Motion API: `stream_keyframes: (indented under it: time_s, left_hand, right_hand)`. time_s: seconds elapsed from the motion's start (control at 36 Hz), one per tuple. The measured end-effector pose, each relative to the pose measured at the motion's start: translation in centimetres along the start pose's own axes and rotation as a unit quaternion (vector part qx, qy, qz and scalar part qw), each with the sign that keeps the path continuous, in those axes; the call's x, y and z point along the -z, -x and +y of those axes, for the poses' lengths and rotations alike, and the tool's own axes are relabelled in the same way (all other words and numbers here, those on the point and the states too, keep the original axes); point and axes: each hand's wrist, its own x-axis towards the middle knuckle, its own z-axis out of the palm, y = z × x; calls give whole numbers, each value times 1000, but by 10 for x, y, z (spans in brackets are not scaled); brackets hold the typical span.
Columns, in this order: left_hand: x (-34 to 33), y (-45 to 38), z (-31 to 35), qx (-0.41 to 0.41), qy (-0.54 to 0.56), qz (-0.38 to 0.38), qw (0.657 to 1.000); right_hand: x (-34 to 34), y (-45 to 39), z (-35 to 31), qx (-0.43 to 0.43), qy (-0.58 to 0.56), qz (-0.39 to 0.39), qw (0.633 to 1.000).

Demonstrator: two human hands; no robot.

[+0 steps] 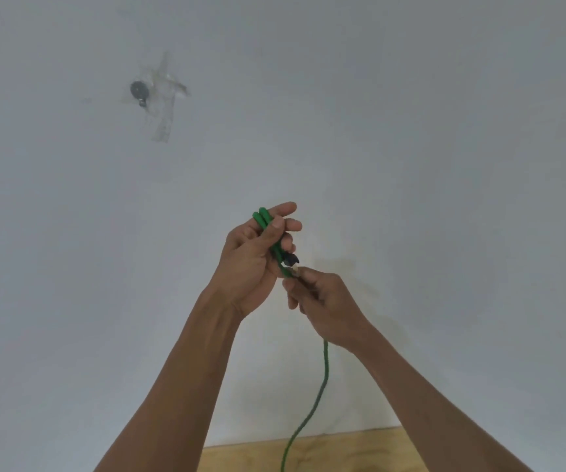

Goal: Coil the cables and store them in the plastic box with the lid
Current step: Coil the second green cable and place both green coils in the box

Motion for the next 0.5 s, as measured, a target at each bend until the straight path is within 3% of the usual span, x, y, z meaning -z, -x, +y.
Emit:
stream_keyframes:
  time_s: [0.25,0.36,0.5]
  left_hand:
    - [13,-12,1,-51,-244,49,967]
    - [27,-4,-2,-44,-363,43,930]
    - [29,14,-3,28,-374,-9,927]
  right_hand:
    - [8,9,-25,-5,87,-12,996]
    - [23,6,-49,25,135,-60,989]
    - [35,-12,-73,122,193,-87,970]
